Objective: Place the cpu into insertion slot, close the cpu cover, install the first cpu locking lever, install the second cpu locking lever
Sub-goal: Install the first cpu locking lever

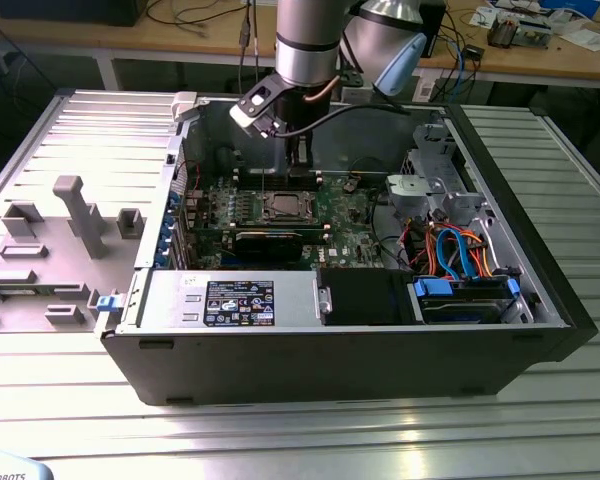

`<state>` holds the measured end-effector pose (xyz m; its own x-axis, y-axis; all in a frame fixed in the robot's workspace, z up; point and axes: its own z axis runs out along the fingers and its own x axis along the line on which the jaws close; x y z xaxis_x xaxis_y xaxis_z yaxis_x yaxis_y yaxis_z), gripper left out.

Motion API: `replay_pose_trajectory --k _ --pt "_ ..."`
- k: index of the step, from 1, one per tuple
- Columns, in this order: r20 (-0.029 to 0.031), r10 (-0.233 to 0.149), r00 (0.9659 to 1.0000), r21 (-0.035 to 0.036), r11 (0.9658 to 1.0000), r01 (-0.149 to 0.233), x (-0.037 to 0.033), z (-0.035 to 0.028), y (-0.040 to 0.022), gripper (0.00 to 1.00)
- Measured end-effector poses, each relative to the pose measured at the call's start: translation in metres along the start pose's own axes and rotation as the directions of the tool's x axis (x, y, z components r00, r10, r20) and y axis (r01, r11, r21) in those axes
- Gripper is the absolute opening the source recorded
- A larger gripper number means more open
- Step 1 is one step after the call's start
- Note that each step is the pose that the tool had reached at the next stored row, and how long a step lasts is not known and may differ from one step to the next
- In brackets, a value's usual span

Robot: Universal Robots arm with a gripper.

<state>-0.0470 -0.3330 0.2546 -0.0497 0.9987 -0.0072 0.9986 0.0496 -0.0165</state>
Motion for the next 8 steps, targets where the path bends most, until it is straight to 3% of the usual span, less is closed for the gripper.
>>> replay_pose_trajectory --k 5,8 --pt "0.0001 0.000 1.0000 0.0000 1.0000 0.000 -0.0001 -0.0079 -0.0001 0.11" --pt "0.0003 0.000 1.0000 0.0000 1.0000 0.000 -0.0001 -0.0079 -0.0001 0.11"
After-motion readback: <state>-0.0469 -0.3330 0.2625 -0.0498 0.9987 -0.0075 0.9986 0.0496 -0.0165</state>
